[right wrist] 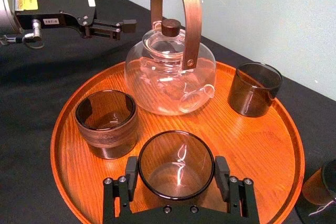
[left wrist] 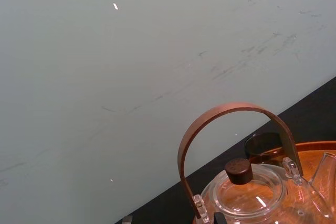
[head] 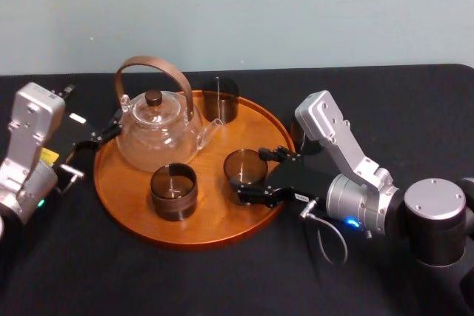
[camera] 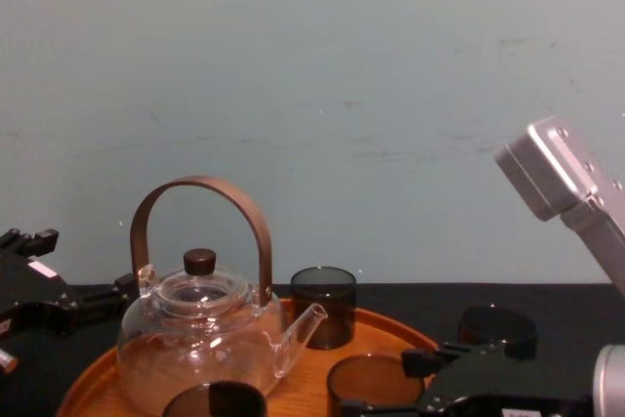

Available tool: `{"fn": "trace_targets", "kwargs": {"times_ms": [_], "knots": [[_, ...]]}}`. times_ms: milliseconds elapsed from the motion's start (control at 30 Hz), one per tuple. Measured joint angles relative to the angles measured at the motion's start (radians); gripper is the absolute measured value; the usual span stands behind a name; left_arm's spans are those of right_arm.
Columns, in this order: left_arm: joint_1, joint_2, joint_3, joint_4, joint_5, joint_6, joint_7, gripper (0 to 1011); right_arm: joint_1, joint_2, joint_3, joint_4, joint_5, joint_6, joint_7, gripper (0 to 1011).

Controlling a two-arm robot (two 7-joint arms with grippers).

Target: Pick up the glass from the table and place it on the tray.

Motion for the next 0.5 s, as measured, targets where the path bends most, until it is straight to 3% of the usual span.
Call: {"fn": "trace_targets", "kwargs": {"times_ms": [200,500], "knots": [[0.0,0.0,0.0,0.0,0.0,0.0,0.0,1001,0.0,0.0,0.001,-0.001,0.001,0.0,0.0,1002],[0.0,0.0,0.0,0.0,0.0,0.0,0.0,1002,-0.005,0.0,0.007,-0.001,0.011,-0.002,0.004,1002]]}}
